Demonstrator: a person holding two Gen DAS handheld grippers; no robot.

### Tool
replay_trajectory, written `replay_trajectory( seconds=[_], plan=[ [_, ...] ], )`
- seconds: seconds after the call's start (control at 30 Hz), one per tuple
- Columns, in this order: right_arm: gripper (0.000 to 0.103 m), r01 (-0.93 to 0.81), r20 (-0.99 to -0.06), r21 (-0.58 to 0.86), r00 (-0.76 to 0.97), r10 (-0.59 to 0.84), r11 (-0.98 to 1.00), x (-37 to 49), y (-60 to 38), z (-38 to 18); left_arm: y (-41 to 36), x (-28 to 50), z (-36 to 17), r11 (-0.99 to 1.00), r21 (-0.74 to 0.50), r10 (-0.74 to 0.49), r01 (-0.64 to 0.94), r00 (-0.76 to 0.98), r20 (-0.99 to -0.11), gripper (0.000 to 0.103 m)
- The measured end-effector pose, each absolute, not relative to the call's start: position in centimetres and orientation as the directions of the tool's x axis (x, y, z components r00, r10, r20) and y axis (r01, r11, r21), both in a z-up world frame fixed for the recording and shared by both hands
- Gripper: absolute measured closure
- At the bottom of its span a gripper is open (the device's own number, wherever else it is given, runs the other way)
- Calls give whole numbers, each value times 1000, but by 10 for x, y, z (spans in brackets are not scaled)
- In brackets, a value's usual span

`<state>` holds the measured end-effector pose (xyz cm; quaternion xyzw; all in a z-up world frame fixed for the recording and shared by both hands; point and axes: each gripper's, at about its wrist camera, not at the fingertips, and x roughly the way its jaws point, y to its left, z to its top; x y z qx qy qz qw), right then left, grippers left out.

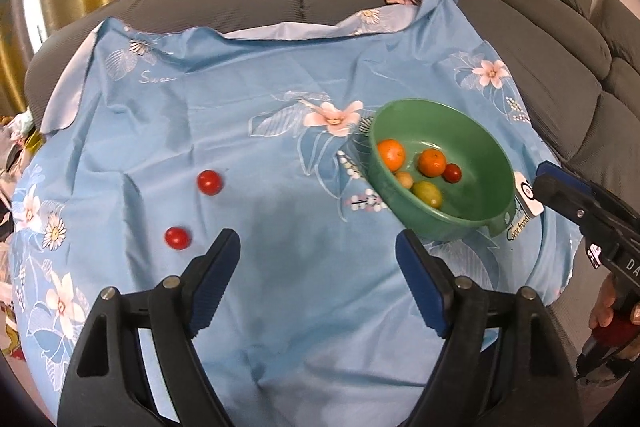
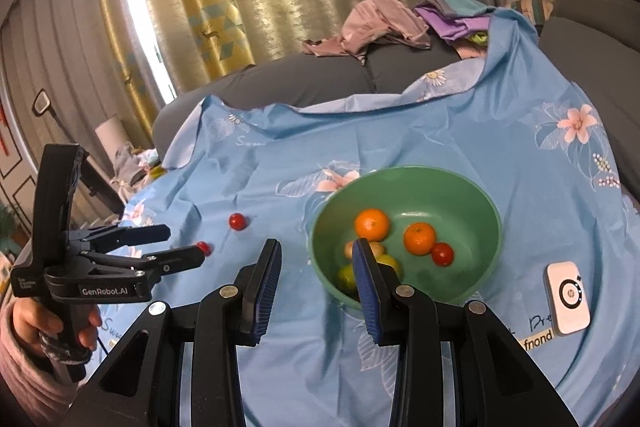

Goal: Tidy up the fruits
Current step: 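Withdraw both tools from the bowl toward the last cherry tomatoes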

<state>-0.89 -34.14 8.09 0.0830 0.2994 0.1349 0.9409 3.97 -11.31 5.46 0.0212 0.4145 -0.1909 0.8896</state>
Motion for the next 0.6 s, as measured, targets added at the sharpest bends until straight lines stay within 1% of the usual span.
replay_trajectory(
  seconds=[0.1, 0.27, 0.43, 0.5, 0.53, 0.6],
  plan=[
    [66, -217, -543, 231, 780, 311, 948, -9, -335, 82, -102, 37, 53, 935, -116, -305, 336, 593, -745, 18],
    [66, -243, -546, 222, 771, 327, 944, -8, -322, 83, -84, 35, 49, 946, -125, -288, 299, 599, -747, 16],
    [66, -267, -552, 222, 759, 346, 938, -4, -310, 82, -67, 36, 46, 957, -131, -265, 257, 606, -750, 8],
    [63, -272, -554, 220, 755, 350, 937, -3, -306, 81, -60, 37, 44, 962, -132, -253, 238, 608, -753, 5],
    [59, -275, -556, 221, 753, 353, 936, -2, -304, 81, -58, 37, 44, 964, -132, -250, 232, 609, -753, 5],
    [58, -279, -556, 225, 750, 358, 934, -1, -302, 81, -53, 38, 42, 966, -137, -246, 221, 609, -754, 4]
  ],
)
